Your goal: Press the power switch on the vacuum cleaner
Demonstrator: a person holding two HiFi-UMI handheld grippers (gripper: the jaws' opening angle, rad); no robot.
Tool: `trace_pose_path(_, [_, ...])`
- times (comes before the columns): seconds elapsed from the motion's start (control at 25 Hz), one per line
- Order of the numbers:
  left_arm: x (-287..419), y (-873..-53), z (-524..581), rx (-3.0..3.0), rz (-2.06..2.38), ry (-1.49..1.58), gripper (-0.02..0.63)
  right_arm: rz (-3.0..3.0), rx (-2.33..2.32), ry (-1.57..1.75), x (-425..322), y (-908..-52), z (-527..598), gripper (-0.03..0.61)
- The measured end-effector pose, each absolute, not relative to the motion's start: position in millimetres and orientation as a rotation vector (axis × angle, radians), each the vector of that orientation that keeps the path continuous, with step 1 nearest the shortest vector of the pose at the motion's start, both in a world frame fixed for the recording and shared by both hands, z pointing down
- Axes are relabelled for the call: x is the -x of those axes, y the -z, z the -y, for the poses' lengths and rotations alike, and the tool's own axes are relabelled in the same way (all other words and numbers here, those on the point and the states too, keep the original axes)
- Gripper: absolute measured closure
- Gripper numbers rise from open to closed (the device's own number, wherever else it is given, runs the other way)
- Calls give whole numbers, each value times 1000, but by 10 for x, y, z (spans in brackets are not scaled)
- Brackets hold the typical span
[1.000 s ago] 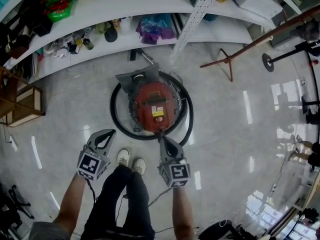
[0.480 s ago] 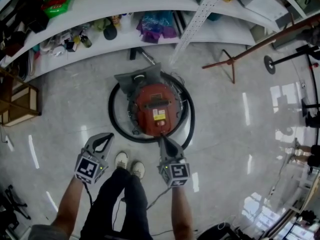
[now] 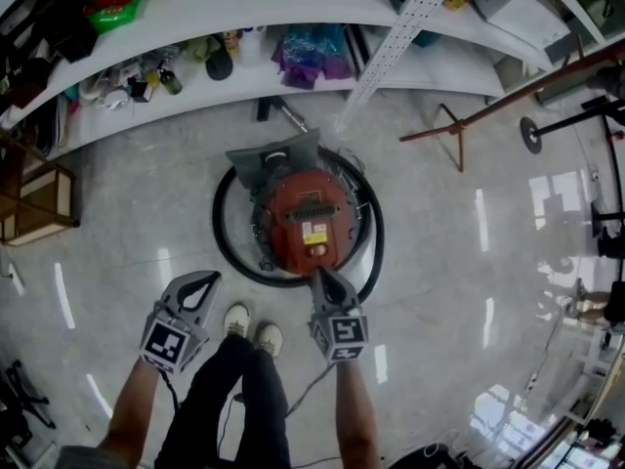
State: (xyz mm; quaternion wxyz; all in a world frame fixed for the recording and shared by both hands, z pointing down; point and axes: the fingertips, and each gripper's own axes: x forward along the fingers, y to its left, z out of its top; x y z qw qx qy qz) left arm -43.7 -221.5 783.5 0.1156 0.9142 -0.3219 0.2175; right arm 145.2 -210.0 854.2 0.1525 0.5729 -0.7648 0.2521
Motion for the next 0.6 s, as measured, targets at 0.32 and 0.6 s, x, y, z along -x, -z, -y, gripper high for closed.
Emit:
trace_pose_path(0.32, [502,-7784,2190,-2657,967,-619,604,2173,-1590,-721,-1439,-8817,2159,571])
trace_pose_path(0.6, [531,-7837,2148,-2639,971,-629,604,2144,-1578,-734,-1491,-9041,2244,571])
